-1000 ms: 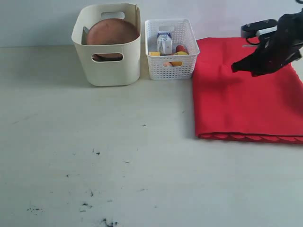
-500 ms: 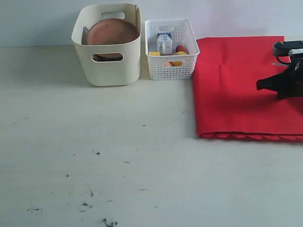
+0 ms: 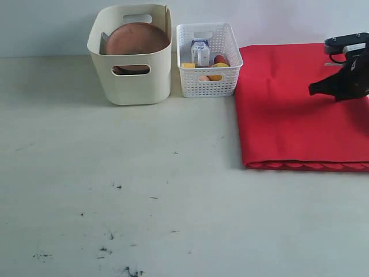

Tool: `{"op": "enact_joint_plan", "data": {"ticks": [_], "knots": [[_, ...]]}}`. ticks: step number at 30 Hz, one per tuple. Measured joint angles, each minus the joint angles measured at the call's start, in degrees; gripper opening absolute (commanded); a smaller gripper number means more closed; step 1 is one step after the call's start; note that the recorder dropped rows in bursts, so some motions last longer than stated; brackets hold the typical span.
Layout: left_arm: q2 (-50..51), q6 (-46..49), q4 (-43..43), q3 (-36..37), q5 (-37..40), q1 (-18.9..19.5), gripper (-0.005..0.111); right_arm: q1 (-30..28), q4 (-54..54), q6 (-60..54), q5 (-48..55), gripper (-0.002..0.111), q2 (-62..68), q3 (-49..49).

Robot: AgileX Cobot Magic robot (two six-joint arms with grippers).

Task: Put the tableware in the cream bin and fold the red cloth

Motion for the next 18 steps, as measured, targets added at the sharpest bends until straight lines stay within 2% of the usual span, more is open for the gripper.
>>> {"op": "enact_joint_plan", "data": {"ticks": [8, 18], "knots": [[0.0, 0.0, 0.0, 0.0, 0.0, 0.0, 0.000, 0.0, 0.0, 3.3, 6.7, 0.000, -3.2, -2.6], [0.0, 0.0, 0.0, 0.0, 0.0, 0.0, 0.000, -0.1, 0.4, 9.6, 4.7, 0.000, -4.8, 5.7]]}}
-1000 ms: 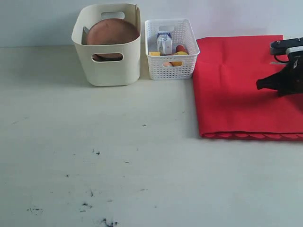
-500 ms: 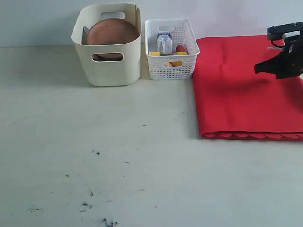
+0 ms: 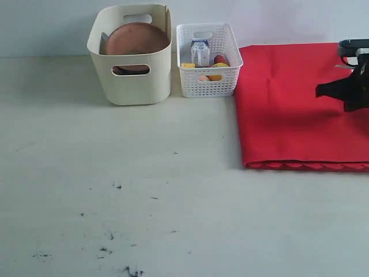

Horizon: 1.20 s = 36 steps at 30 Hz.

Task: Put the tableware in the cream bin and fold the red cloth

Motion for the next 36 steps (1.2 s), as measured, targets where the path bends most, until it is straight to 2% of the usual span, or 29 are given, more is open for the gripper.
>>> {"op": "enact_joint_plan", "data": {"ticks": [6, 13, 18, 36], "knots": [[0.0, 0.0, 0.0, 0.0, 0.0, 0.0, 0.000, -0.1, 0.0, 0.1, -5.5, 0.000, 3.7, -1.9], [0.0, 0.0, 0.0, 0.0, 0.0, 0.0, 0.000, -0.1, 0.0, -1.2, -3.1, 0.000, 8.7, -10.5], [0.0, 0.0, 0.0, 0.0, 0.0, 0.0, 0.000, -0.1, 0.1, -1.4, -0.8, 0.000, 8.2, -11.8], [0.0, 0.0, 0.0, 0.0, 0.1, 0.0, 0.000, -0.1, 4.8, 0.0, 2.7, 0.000, -19.2, -10.6]]}}
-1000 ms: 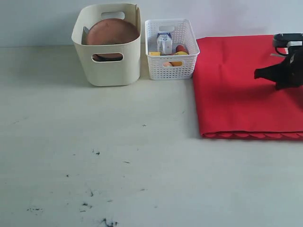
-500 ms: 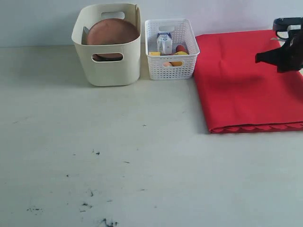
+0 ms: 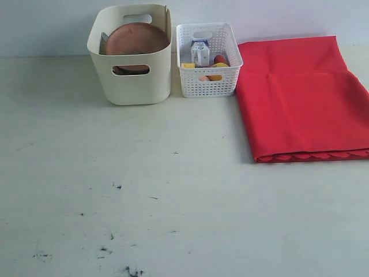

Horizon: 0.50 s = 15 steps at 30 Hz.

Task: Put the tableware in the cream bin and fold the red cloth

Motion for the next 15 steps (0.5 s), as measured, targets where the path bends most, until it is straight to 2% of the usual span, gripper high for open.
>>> {"op": "enact_joint_plan", "data": {"ticks": [7, 12, 15], "knots": [[0.0, 0.0, 0.0, 0.0, 0.0, 0.0, 0.000, 0.0, 0.4, 0.0, -3.0, 0.000, -9.6, 8.7], [0.0, 0.0, 0.0, 0.0, 0.0, 0.0, 0.000, 0.0, 0.4, 0.0, -8.1, 0.000, -17.5, 18.4], [-2.0, 0.0, -0.3, 0.5, 0.1, 2.2, 0.000, 0.0, 0.4, 0.0, -9.2, 0.000, -21.5, 23.7]]}}
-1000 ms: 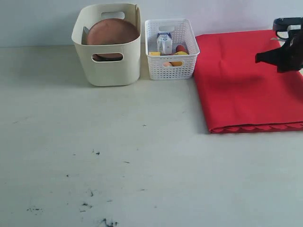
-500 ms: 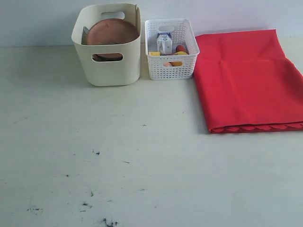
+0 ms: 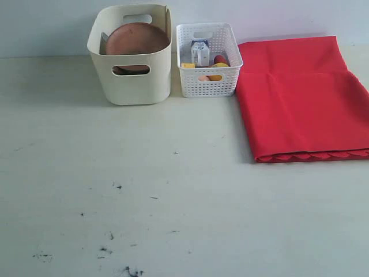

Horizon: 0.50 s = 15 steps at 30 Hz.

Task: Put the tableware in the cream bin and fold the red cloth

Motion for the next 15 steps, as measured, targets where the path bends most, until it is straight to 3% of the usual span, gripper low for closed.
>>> {"op": "enact_joint_plan", "data": {"ticks": [5, 15], "knots": [[-9.7, 0.0, 0.0, 2.5, 0.0, 7.6, 0.000, 0.0, 0.0, 0.0, 0.2, 0.000, -1.9, 4.4], [-21.9, 0.0, -0.1, 13.1, -0.1, 8.2, 0.000, 0.0, 0.0, 0.0, 0.3, 0.000, -1.9, 4.6]]}}
